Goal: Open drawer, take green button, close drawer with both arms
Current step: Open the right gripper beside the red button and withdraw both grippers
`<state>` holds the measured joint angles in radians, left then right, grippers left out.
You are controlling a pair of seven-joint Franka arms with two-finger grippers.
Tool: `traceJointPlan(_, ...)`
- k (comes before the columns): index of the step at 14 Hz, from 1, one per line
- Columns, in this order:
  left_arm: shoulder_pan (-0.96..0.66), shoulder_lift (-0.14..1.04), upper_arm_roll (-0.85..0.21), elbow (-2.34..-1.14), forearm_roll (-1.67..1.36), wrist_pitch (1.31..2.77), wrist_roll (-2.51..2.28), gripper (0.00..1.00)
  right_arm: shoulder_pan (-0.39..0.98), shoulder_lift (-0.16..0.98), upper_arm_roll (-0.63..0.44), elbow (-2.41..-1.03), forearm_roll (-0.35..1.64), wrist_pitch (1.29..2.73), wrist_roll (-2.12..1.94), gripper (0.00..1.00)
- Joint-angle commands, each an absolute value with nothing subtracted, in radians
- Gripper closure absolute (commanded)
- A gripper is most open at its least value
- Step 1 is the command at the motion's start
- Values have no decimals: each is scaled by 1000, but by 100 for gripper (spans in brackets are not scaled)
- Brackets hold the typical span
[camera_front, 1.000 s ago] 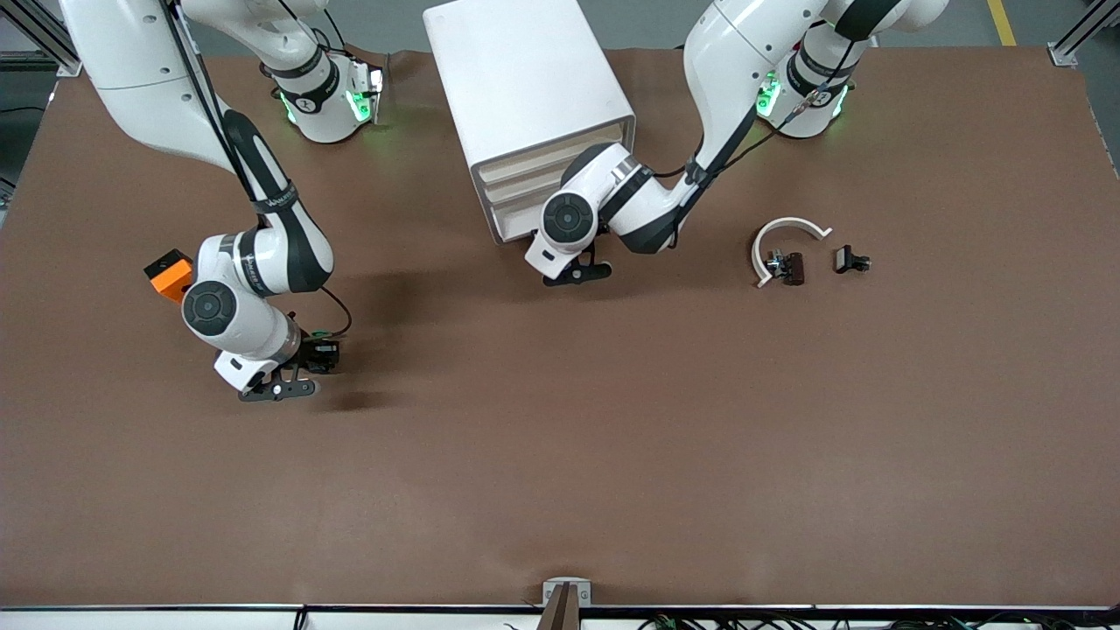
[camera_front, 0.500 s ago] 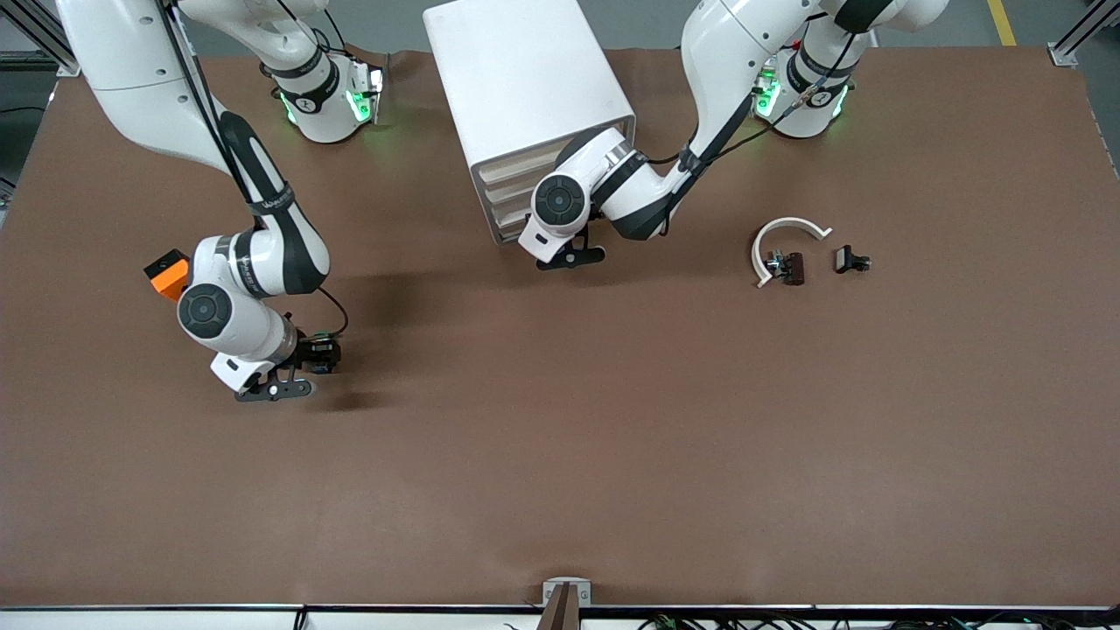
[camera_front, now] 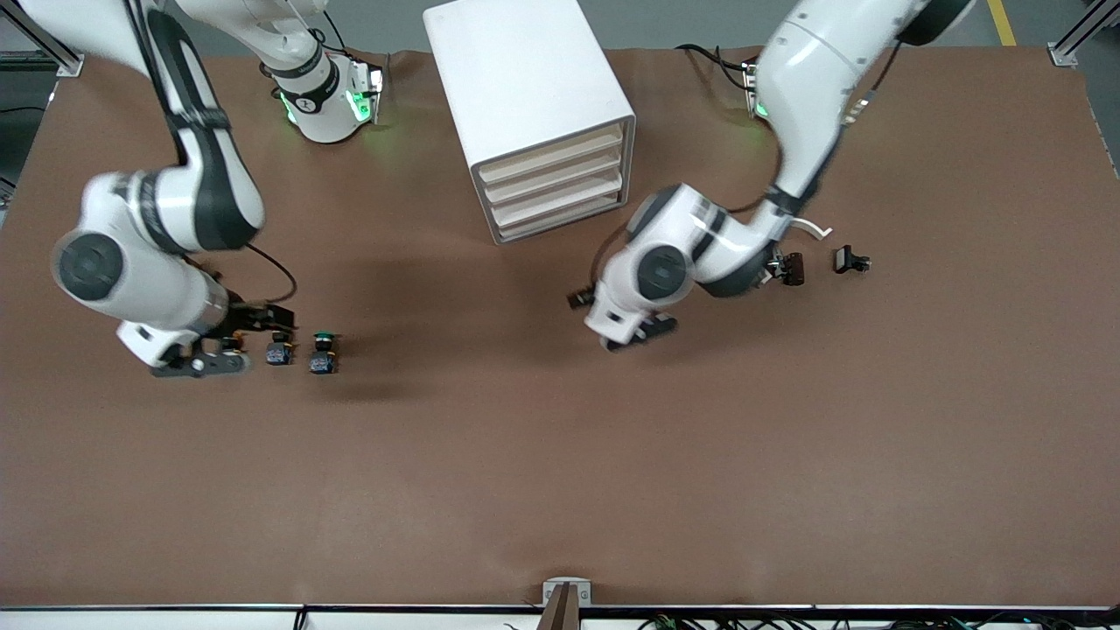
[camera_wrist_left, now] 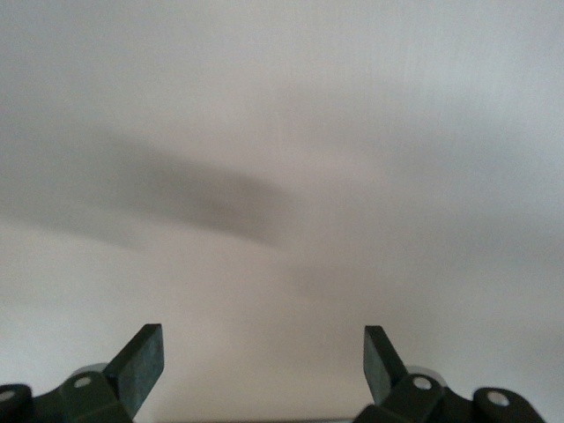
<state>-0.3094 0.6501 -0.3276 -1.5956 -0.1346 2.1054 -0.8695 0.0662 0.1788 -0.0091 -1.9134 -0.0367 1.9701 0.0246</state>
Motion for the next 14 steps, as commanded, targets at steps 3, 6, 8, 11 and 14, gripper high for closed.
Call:
traceJointPlan(3, -126, 577, -339, -1514, 68, 2083, -776, 0, 12, 101, 11, -1706, -35, 1663, 17, 0)
traceJointPlan(6, -37, 508, -341, -1511, 196, 2083, -721, 0, 6, 101, 9, -1579, -35, 1545, 18, 0)
traceJointPlan(8, 27, 454, -347, -1511, 196, 2065, -681, 0, -9, 101, 11, -1525, -35, 1500, 17, 0)
traceJointPlan(11, 104, 347, -341, -1509, 193, 1987, -539, 0, -27, 101, 9, -1464, -34, 1453, 15, 0)
traceJointPlan(14, 187, 243, -350, -1508, 176, 1863, -419, 0, -47, 101, 11, -1413, -28, 1407, -34, 0)
